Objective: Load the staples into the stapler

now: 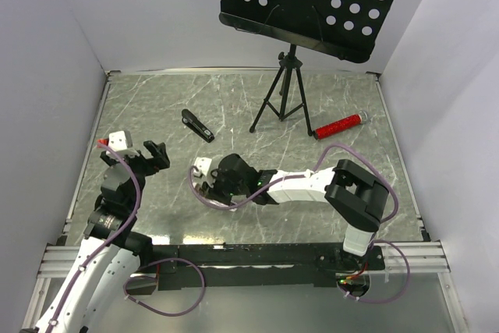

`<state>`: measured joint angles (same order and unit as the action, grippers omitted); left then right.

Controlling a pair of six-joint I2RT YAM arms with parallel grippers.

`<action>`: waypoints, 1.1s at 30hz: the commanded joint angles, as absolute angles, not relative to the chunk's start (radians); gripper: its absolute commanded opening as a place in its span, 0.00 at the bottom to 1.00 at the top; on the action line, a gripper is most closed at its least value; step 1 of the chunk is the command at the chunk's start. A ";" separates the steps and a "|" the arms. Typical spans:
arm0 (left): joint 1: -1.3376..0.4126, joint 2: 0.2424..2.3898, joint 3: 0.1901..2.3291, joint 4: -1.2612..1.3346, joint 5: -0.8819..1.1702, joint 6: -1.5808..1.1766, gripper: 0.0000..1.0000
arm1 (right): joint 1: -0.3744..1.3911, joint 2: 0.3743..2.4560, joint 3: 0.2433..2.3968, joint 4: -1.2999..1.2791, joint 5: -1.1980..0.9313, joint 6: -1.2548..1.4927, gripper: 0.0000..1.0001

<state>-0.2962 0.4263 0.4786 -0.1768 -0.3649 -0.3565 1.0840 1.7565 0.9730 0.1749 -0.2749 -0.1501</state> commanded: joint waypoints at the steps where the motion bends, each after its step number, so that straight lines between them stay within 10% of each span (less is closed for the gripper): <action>1: -0.302 0.410 0.483 -0.144 -0.390 -0.357 0.97 | 1.077 1.775 1.003 0.385 -0.109 -0.068 0.00; 29: -0.357 0.426 0.485 -0.146 -0.397 -0.353 0.97 | 1.055 1.893 1.052 0.344 0.362 0.475 0.00; 33: -0.357 0.428 0.485 -0.146 -0.394 -0.353 0.97 | 1.057 1.872 1.022 0.360 0.390 0.488 0.14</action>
<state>-0.3546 0.4236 0.4786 -0.1772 -0.3832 -0.3565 1.0557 1.9099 1.0557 0.3229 0.3389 0.4400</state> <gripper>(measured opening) 0.969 0.175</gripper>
